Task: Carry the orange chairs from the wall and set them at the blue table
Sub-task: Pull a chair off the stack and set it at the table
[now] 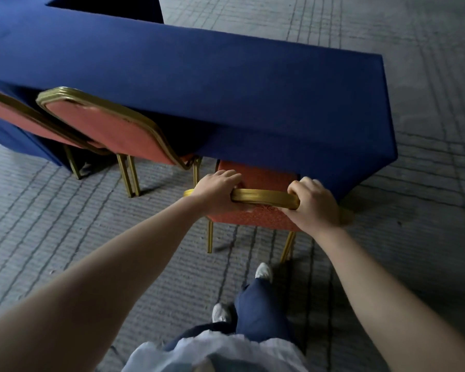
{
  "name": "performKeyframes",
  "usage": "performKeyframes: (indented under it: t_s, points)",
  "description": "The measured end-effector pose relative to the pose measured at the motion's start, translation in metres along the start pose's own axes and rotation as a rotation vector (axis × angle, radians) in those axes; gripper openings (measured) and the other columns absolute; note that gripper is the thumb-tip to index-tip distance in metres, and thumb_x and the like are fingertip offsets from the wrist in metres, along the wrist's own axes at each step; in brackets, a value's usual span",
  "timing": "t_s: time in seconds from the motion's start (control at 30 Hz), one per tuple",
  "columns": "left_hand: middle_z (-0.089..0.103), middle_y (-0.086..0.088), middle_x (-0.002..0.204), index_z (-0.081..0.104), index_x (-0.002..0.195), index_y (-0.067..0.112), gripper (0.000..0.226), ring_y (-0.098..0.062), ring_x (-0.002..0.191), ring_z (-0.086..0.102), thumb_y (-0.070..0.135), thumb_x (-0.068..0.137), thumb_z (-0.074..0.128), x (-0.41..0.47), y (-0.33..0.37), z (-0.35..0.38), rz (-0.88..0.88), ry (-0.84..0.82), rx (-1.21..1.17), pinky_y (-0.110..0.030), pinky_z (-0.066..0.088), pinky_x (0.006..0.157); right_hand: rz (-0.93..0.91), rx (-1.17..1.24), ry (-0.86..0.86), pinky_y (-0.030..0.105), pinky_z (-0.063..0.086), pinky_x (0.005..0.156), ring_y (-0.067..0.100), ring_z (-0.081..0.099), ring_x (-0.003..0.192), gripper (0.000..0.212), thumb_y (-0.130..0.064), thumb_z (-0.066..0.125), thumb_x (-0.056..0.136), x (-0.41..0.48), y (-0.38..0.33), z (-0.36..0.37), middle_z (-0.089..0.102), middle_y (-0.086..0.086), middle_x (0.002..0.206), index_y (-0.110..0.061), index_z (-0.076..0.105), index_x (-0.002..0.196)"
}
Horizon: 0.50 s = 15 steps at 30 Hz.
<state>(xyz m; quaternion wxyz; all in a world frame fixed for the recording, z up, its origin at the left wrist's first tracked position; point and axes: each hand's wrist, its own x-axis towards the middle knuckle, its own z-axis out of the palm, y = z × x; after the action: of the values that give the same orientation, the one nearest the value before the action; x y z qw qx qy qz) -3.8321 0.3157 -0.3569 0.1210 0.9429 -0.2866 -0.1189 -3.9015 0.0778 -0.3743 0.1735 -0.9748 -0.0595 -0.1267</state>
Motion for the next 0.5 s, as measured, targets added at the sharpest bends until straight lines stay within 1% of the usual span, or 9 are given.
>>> performKeyframes:
  t_s: [0.07,0.13,0.23,0.33,0.43,0.5]
  points:
    - [0.055,0.008,0.111,0.054,0.108,0.029,0.061,-0.017,0.108,0.052,0.074,0.067,0.064,-0.014,0.002,0.011,0.011,-0.016,0.0,-0.034,0.043,0.085,0.003,-0.011,-0.053,0.027,0.031,0.057,0.018,0.046,0.069,0.043,-0.054,0.077,0.069,-0.016,-0.005,0.002,0.05,-0.004,0.073,-0.02,0.051,0.07]
    - [0.055,0.01,0.112,0.054,0.107,0.032,0.057,-0.015,0.107,0.052,0.072,0.068,0.065,-0.025,0.004,0.019,0.018,-0.011,-0.015,-0.032,0.043,0.085,0.019,-0.026,-0.093,0.027,0.033,0.058,0.016,0.047,0.072,0.045,-0.058,0.076,0.068,-0.027,-0.011,0.003,0.051,-0.005,0.076,-0.021,0.052,0.072]
    - [0.056,0.011,0.112,0.055,0.108,0.033,0.054,-0.014,0.106,0.052,0.069,0.069,0.067,-0.031,0.006,0.019,-0.024,-0.009,-0.041,-0.033,0.044,0.087,0.054,-0.037,-0.121,0.028,0.035,0.062,0.015,0.047,0.077,0.044,-0.058,0.077,0.068,-0.029,-0.017,0.001,0.052,-0.005,0.081,-0.022,0.052,0.076]
    - [0.056,0.011,0.111,0.055,0.108,0.032,0.052,-0.013,0.103,0.052,0.064,0.07,0.07,-0.03,0.013,0.016,-0.07,-0.025,-0.027,-0.03,0.044,0.081,0.067,-0.012,-0.177,0.03,0.04,0.065,0.016,0.049,0.082,0.038,-0.054,0.077,0.07,-0.028,-0.018,-0.003,0.052,-0.006,0.084,-0.025,0.052,0.075]
    - [0.054,0.011,0.108,0.055,0.11,0.029,0.048,-0.012,0.098,0.051,0.053,0.073,0.073,-0.027,0.022,0.015,-0.098,-0.059,-0.023,-0.028,0.042,0.076,0.05,0.027,-0.214,0.032,0.046,0.069,0.018,0.052,0.087,0.026,-0.046,0.074,0.074,-0.029,-0.02,-0.006,0.054,-0.007,0.086,-0.027,0.056,0.071]
    - [0.057,0.012,0.105,0.055,0.112,0.032,0.042,-0.01,0.093,0.055,0.045,0.076,0.073,-0.026,0.027,0.014,-0.114,-0.115,-0.056,-0.029,0.048,0.075,0.067,0.04,-0.285,0.034,0.047,0.077,0.017,0.051,0.093,0.022,-0.046,0.072,0.075,-0.028,-0.022,-0.007,0.054,-0.008,0.091,-0.028,0.06,0.075]
